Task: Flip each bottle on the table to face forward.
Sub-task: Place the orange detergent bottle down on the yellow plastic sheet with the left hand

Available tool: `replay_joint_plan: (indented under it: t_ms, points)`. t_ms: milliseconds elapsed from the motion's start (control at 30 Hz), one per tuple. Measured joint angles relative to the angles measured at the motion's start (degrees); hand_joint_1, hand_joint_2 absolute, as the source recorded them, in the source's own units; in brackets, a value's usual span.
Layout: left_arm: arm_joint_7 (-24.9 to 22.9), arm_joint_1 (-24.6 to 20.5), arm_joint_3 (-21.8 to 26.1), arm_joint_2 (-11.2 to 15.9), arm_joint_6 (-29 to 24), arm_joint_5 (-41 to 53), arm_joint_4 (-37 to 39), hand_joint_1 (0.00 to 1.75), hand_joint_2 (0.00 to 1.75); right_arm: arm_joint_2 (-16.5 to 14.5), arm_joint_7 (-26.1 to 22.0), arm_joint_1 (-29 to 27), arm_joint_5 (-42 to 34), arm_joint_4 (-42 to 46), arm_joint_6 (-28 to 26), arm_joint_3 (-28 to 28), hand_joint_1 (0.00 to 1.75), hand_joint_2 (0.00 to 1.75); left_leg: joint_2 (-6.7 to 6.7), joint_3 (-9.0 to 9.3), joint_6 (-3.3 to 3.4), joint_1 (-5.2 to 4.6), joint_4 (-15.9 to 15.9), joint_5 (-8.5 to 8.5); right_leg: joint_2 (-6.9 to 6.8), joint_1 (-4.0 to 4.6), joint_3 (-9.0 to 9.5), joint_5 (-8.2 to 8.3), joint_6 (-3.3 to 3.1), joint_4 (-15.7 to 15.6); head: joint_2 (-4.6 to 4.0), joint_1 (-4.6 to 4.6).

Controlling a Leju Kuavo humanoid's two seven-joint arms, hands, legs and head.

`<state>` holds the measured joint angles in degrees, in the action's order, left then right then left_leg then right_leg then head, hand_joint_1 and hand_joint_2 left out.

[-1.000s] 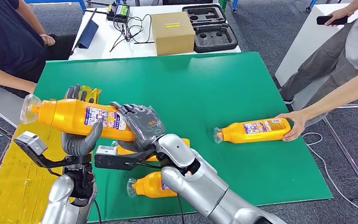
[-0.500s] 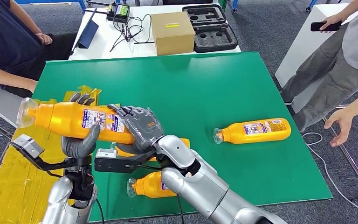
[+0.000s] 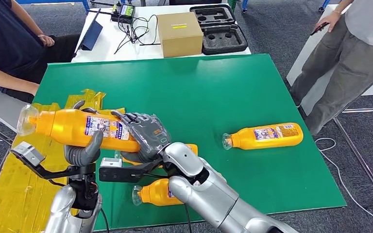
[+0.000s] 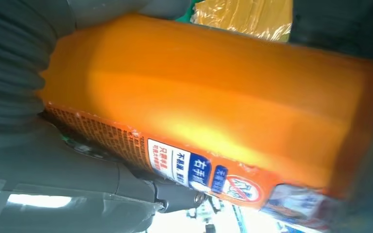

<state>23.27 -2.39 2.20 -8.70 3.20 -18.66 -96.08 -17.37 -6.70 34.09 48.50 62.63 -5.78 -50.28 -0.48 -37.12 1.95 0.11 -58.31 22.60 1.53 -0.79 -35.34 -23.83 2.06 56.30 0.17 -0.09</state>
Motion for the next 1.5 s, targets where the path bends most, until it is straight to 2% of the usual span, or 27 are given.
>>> replay_joint_plan:
  t_ms: [133, 300, 533, 633, 867, 1033, 1133, 1267, 1400, 1500]
  points:
    - [-0.33, -0.71, 0.18, -0.02, -0.39, 0.04, -0.01, 1.75, 1.75, 0.12, -0.57, -1.12, -2.45, 0.14, 0.25, -0.18, 0.00, 0.00, -0.02, -0.02, 0.00, 0.00, 0.00, -0.01, -0.01, 0.00, -0.01, 0.00, 0.00, 0.00, 0.00, 0.00]
    - [-0.53, -1.64, 1.45, 0.14, -2.58, 3.67, -0.05, 1.75, 1.75, 1.63, -1.44, -2.80, -6.03, 3.78, -0.69, 2.56, 0.00, 0.00, -0.02, -0.02, -0.01, -0.01, 0.00, -0.01, -0.01, 0.00, 0.01, 0.01, 0.01, 0.00, 0.00, 0.01]
    - [-0.45, -2.39, 3.03, 0.51, -3.46, 5.48, -0.07, 1.75, 1.75, 3.51, -2.01, -4.38, -6.68, 7.79, -0.52, 5.28, 0.00, 0.00, -0.02, -0.02, -0.01, -0.01, 0.00, -0.01, -0.01, 0.00, 0.01, 0.01, 0.01, 0.01, 0.00, 0.01]
    - [0.04, -2.71, 3.51, 0.92, -6.49, 10.03, -0.07, 1.75, 1.75, 4.27, -2.00, -4.92, -6.79, 9.24, -1.18, 6.52, 0.00, 0.00, -0.03, -0.02, -0.01, 0.00, 0.00, -0.01, -0.01, 0.00, 0.01, 0.01, 0.01, 0.01, 0.00, 0.01]
    - [-0.27, -3.06, 7.90, 5.22, -22.17, 34.77, 0.07, 1.75, 1.75, 9.08, -2.73, -5.42, -10.44, 14.59, -2.20, 14.51, 0.00, 0.00, -0.02, -0.01, -0.01, 0.00, 0.00, -0.02, -0.01, 0.00, 0.01, 0.02, 0.01, 0.00, 0.00, 0.02]
    - [-0.93, -3.56, 10.17, 7.42, -25.29, 40.24, 0.67, 1.75, 1.75, 10.96, -3.17, -5.86, -11.08, 16.51, -2.39, 17.91, 0.00, 0.00, -0.03, -0.02, -0.01, 0.00, 0.00, -0.02, -0.01, 0.00, 0.02, 0.02, 0.02, 0.01, 0.00, 0.00]
    - [-3.42, -3.80, 10.58, 8.74, -30.88, 52.49, 1.97, 1.75, 1.75, 11.51, -3.18, -6.45, -11.31, 17.31, -2.54, 18.95, 0.00, 0.00, -0.02, -0.02, -0.01, -0.01, 0.00, -0.01, 0.00, 0.00, 0.01, 0.01, 0.01, 0.01, 0.00, 0.01]
    - [-8.51, -3.96, 12.55, 12.07, -38.73, 74.85, 6.80, 1.75, 1.75, 12.80, -3.32, -7.34, -12.65, 18.38, -2.44, 20.99, 0.00, 0.00, 0.00, -0.02, -0.02, 0.00, 0.00, -0.01, 0.00, 0.00, 0.00, 0.01, 0.01, 0.01, 0.00, 0.01]
    - [-11.98, -3.95, 14.60, 15.29, -42.34, 90.02, 13.00, 1.75, 1.75, 13.99, -4.25, -8.42, -13.19, 18.84, -2.06, 22.63, 0.00, 0.00, -0.01, -0.01, -0.02, 0.01, 0.00, -0.01, 0.00, 0.01, -0.01, 0.01, 0.00, 0.01, 0.00, 0.01]
    - [-13.39, -5.11, 15.32, 17.71, -42.83, 96.29, 19.58, 1.75, 1.75, 14.65, -4.78, -8.86, -13.50, 19.00, -1.97, 23.32, 0.00, 0.00, -0.01, -0.02, -0.03, 0.02, 0.00, -0.02, 0.00, 0.01, -0.03, 0.01, 0.00, 0.01, 0.00, 0.02]
